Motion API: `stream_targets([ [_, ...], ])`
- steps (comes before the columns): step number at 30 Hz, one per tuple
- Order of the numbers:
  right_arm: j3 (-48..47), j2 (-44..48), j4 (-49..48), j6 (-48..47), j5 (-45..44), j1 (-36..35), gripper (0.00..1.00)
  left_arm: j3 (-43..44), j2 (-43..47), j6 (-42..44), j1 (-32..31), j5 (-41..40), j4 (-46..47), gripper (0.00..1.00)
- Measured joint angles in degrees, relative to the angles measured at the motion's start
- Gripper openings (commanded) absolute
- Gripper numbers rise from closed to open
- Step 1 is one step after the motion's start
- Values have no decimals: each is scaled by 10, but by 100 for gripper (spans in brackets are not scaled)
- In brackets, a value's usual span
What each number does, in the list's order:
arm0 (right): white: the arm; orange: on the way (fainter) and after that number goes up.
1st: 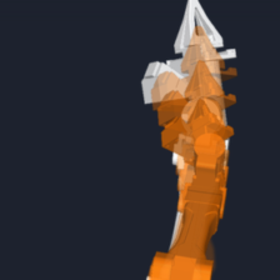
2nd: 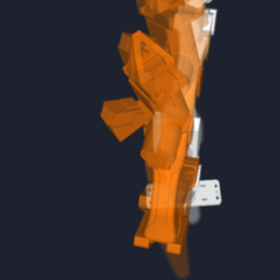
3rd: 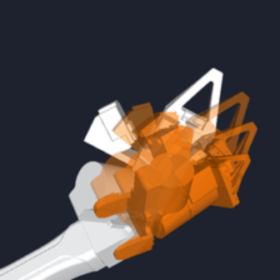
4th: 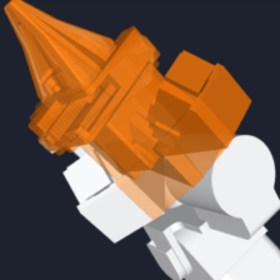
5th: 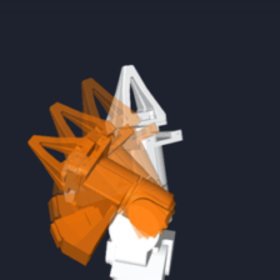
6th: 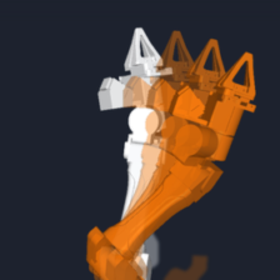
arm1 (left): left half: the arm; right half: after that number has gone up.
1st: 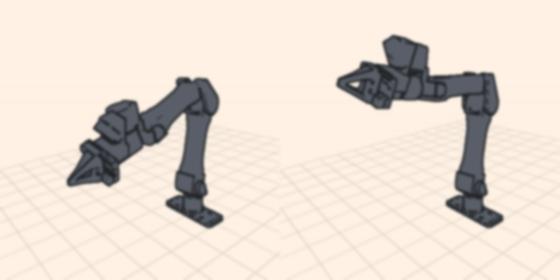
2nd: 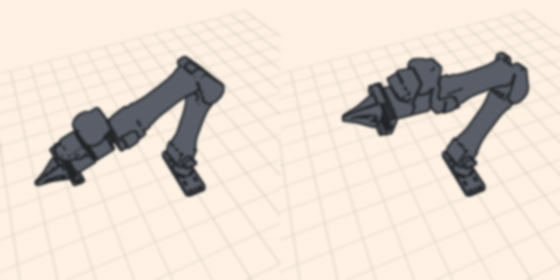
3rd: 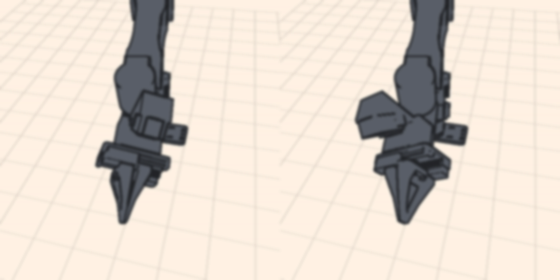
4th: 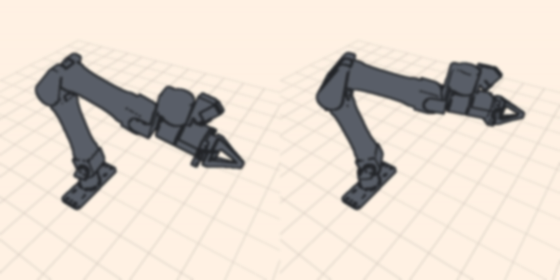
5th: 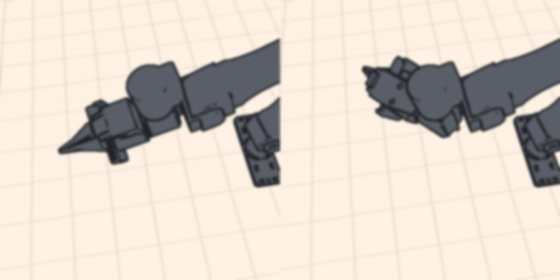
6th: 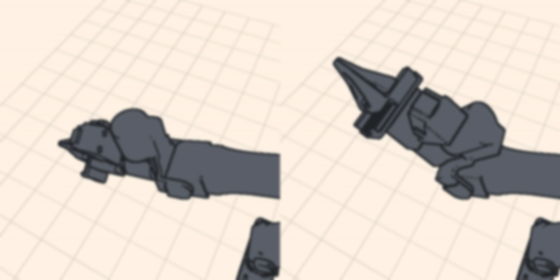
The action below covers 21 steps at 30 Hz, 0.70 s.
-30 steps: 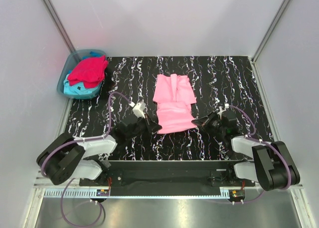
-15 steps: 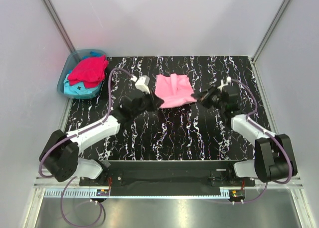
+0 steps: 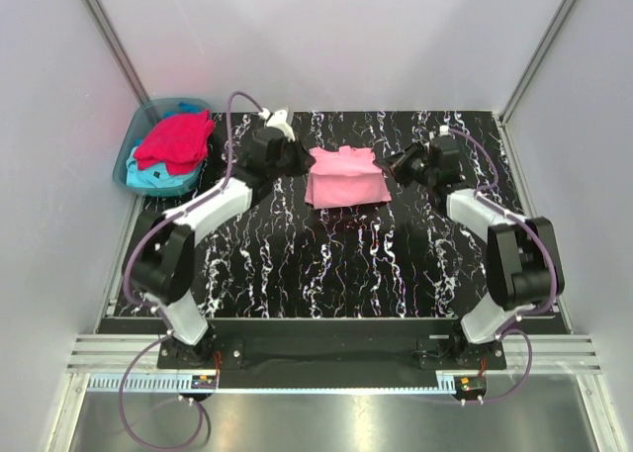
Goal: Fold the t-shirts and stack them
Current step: Fold the tshirt
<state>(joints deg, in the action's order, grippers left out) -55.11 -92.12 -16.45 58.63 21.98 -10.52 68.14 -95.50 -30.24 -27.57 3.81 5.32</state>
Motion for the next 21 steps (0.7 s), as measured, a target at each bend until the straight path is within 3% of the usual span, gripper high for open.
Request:
stream_targets([
  [9, -89, -123, 3, 1, 7, 22, 0, 125, -141, 17, 31, 48, -34, 0],
  [21, -176, -262, 0, 7, 26, 39, 0, 240, -260, 26, 48, 70, -67, 1],
])
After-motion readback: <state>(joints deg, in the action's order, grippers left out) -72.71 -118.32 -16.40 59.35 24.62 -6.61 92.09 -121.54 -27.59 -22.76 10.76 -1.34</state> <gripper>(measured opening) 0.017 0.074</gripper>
